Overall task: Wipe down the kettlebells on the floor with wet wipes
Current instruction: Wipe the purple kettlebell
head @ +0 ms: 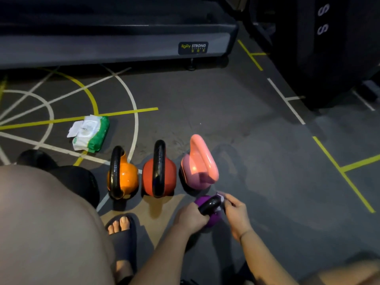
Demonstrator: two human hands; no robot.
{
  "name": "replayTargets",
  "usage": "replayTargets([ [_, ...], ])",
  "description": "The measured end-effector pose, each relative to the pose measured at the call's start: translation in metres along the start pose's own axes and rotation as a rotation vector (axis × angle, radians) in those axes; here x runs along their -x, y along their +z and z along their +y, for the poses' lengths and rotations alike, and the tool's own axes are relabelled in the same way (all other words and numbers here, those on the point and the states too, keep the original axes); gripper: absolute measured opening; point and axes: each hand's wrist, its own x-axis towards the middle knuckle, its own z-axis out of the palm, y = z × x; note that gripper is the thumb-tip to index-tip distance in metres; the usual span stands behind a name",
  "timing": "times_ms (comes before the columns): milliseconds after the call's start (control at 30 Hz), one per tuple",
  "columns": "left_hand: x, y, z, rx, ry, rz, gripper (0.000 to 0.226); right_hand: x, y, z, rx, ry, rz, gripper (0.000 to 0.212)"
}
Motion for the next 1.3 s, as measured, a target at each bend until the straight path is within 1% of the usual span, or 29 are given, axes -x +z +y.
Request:
replayTargets([
  [67,-0.001,0.0,0.0,0.004,0.004,-0.008,0.043,0.006,0.001,0.001,0.035,-0.073,-0.003,0.029],
  [133,-0.001,-0.002,0.001,0.008,0.019,-0.024,0.037,0.007,0.004,0.001,0.121,-0.161,-0.029,0.028],
  [200,-0.001,-0.002,0.002,0.006,0.032,-0.016,0.036,0.002,0.004,0.001,0.146,-0.181,-0.031,0.026],
  [367,0.003,0.001,0.003,0.028,0.03,-0.009,0.035,-0.011,0.005,0.01,0.03,0.052,-0.024,0.026],
  [433,0.002,0.0,0.003,0.039,0.014,-0.007,0.038,-0.014,0.006,0.013,-0.054,0.132,-0.039,0.028],
  [467,0.001,0.0,0.003,0.041,0.009,-0.011,0.038,-0.014,0.006,0.012,-0.101,0.167,-0.046,0.03],
  [533,0.0,0.0,0.005,0.039,0.012,-0.022,0.038,-0.014,0.007,0.007,-0.108,0.185,-0.029,0.031],
  [567,-0.002,0.0,0.005,0.034,0.015,-0.027,0.039,-0.013,0.008,0.005,-0.084,0.146,-0.021,0.027],
  [633,-0.004,-0.001,0.004,0.034,0.013,-0.038,0.043,-0.007,0.01,-0.003,0.05,-0.018,-0.032,0.019],
  [700,-0.008,-0.001,0.002,0.036,0.006,-0.046,0.044,-0.004,0.014,-0.009,0.242,-0.138,-0.087,0.02],
  [733,-0.01,-0.001,0.0,0.038,0.003,-0.048,0.044,-0.005,0.015,-0.009,0.285,-0.165,-0.095,0.021],
  [767,-0.011,-0.001,0.0,0.042,0.005,-0.043,0.043,-0.009,0.014,-0.006,0.277,-0.175,-0.078,0.02],
  [833,-0.008,-0.002,0.0,0.046,0.023,-0.03,0.038,-0.016,0.011,0.003,0.124,-0.112,0.013,0.015],
  [900,-0.005,-0.001,0.001,0.043,0.037,-0.032,0.031,-0.021,0.008,0.014,-0.058,0.024,0.082,0.011],
  [933,-0.004,0.001,0.001,0.032,0.037,-0.029,0.03,-0.023,0.007,0.019,-0.104,0.092,0.099,0.013],
  [1033,-0.001,0.005,0.001,0.028,0.022,-0.028,0.027,-0.024,0.004,0.027,-0.099,0.194,0.096,0.016],
  [1133,-0.002,0.002,0.002,0.025,0.006,-0.036,0.028,-0.022,0.002,0.016,-0.101,0.205,0.083,0.014],
  [1200,-0.003,-0.002,0.004,0.028,0.001,-0.028,0.033,-0.019,0.0,0.004,-0.159,0.189,0.055,0.013],
  [1267,-0.006,-0.005,0.003,0.043,0.006,-0.023,0.039,-0.016,-0.002,-0.007,-0.191,0.119,0.026,0.014],
  [1300,-0.007,-0.005,0.003,0.047,0.005,-0.021,0.043,-0.015,-0.002,-0.011,-0.138,0.071,0.021,0.013],
])
